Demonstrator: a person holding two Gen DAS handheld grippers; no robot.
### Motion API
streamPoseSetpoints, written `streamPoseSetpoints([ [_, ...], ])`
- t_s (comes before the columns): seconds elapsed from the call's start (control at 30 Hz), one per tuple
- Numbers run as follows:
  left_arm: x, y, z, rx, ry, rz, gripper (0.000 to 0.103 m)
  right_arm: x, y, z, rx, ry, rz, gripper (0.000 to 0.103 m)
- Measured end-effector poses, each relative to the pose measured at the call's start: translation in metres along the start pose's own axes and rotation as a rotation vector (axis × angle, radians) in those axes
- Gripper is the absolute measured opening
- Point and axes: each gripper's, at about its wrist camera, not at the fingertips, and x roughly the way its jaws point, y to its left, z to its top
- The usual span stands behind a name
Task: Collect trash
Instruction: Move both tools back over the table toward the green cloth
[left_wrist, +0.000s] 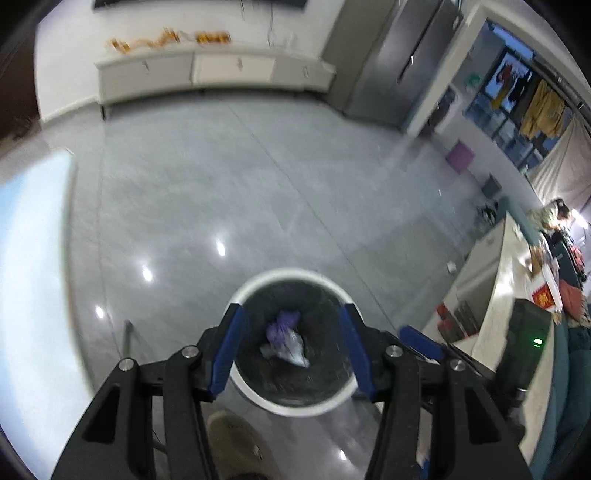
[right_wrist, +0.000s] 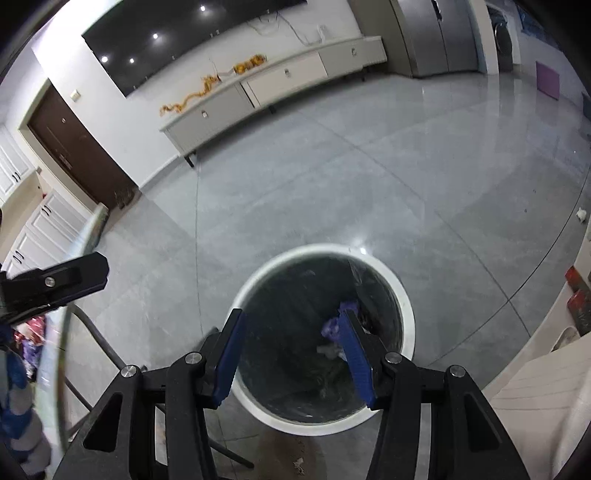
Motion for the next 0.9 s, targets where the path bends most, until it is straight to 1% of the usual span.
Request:
streamPoseSetpoints([
  [0.07,-0.024,0.001,0.0,0.008,-0.063,0.025,0.052,-0.016,0.013,0.006,-0.009,-0.041,0.012,0.05],
  [0.17,-0.055,0.0,0.0,0.054,-0.092,0.036,0.052,-0.045,0.038,0.012,-0.04,-0.103,0.035,0.05],
  [0.2,-0.069,0.001,-0.001,0.067,-0.112,0.04,0.052,-0.052,0.046,0.014,-0.051,-0.118,0.043,0.05],
  [0.23,-0.077,0.001,-0.001,0.071,-0.126,0.044,0.052,-0.061,0.056,0.016,-0.069,-0.138,0.054,0.05],
  [0.27,-0.093,0.003,-0.003,0.078,-0.155,0.054,0.052,-0.069,0.066,0.017,-0.087,-0.154,0.065,0.05],
  [0.4,-0.133,0.014,-0.01,0.076,-0.212,0.083,0.053,-0.102,0.115,0.019,-0.17,-0.214,0.117,0.05],
  [0.5,-0.168,0.035,-0.02,0.07,-0.267,0.129,0.053,-0.117,0.143,0.019,-0.219,-0.241,0.15,0.05],
  [0.6,-0.192,0.055,-0.031,0.055,-0.3,0.166,0.053,-0.13,0.172,0.018,-0.266,-0.262,0.183,0.05],
  [0.7,-0.221,0.087,-0.048,0.04,-0.338,0.229,0.053,-0.133,0.195,0.017,-0.299,-0.268,0.203,0.05],
  [0.9,-0.258,0.157,-0.077,-0.025,-0.343,0.304,0.054,-0.12,0.235,0.014,-0.35,-0.247,0.226,0.05],
])
